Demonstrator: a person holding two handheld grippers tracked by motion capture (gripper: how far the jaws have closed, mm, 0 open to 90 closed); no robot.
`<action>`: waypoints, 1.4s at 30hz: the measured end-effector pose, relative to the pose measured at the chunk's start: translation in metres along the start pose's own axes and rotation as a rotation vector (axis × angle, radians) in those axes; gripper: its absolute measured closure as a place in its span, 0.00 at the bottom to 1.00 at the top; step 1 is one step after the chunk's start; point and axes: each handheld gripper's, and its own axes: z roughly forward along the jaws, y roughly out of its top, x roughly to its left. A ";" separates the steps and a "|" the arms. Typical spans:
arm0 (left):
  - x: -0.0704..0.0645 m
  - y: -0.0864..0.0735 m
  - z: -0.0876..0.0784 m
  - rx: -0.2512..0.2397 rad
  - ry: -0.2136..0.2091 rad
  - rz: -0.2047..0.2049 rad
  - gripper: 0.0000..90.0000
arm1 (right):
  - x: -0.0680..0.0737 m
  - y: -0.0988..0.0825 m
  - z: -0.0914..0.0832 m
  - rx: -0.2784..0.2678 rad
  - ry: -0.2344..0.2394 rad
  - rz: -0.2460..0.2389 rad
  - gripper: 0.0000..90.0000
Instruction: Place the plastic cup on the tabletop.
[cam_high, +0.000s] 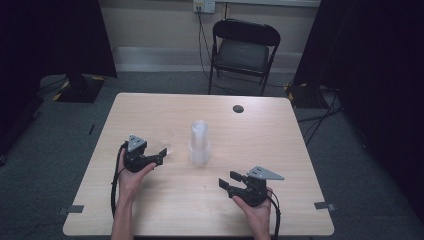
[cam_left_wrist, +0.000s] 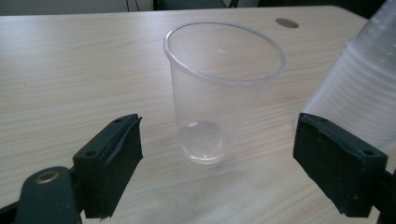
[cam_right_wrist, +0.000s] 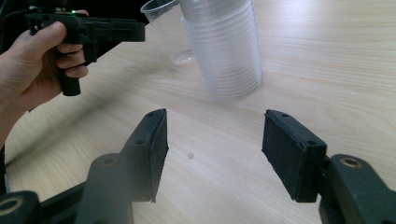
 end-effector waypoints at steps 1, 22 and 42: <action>-0.001 -0.001 -0.003 -0.006 -0.005 -0.001 0.17 | 0.000 0.000 0.000 -0.001 -0.001 -0.001 0.45; -0.033 -0.044 -0.048 -0.001 -0.070 0.048 0.17 | -0.005 -0.007 -0.006 0.023 -0.043 -0.009 0.45; -0.038 -0.085 -0.088 -0.026 -0.088 0.020 0.18 | -0.013 -0.014 -0.009 0.045 -0.111 -0.021 0.38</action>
